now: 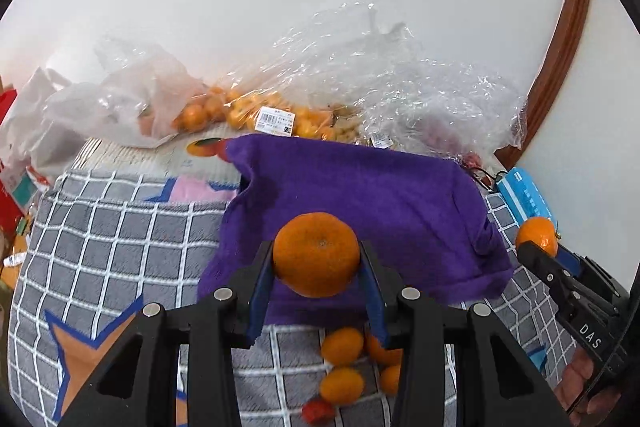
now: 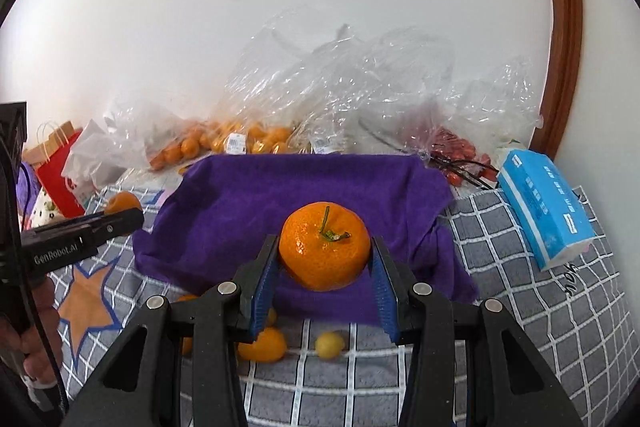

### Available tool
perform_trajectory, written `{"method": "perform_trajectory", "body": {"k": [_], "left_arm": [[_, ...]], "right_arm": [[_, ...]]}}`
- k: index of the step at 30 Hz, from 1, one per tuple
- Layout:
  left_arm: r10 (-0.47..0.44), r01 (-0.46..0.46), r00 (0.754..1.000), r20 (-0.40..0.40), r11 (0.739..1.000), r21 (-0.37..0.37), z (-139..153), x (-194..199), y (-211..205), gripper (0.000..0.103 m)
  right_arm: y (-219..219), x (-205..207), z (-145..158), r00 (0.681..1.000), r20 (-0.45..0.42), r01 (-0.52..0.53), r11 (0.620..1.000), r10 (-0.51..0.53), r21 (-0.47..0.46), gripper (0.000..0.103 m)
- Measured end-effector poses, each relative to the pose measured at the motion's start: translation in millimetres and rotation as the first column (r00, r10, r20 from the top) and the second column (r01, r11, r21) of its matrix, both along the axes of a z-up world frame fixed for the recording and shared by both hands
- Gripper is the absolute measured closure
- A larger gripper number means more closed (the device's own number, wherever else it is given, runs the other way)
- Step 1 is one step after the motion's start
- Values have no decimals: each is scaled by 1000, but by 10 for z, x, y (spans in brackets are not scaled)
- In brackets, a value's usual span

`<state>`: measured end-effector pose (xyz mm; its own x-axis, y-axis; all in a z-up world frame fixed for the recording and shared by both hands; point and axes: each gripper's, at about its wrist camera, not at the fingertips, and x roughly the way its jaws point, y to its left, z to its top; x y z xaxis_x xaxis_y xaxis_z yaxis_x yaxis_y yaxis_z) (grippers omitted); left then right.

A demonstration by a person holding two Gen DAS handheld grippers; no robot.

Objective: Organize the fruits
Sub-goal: 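Carry the orange and tangerine in both grippers over the purple towel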

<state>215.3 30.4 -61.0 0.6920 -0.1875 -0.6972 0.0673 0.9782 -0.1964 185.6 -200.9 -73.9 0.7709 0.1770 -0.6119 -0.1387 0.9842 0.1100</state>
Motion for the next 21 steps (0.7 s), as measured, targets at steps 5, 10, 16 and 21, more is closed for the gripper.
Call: {"method": "perform_trajectory", "body": {"k": [5,10,16,21], "left_arm": [[-3,3,1000,-6,1000,2,-61,178,-59,64],[0,0,1000,-4,1000,1,-54,336,-97,64],[9,-9,1000,-7,1000,11,-159,491,-107,64],[17,-16,999,-39,1000,4,-334,574,-78,64]], "right_arm": [[-4,196,5,1000,3,-2,1000,2,-8,59],[-29,320,66,1000,24,-6,1000,6,-17,59],[-92,523,-59,1000,7,11,1000,-11,-11,59],[-152,633,-210,999,-32,20,1000,-20,-2,59]]}}
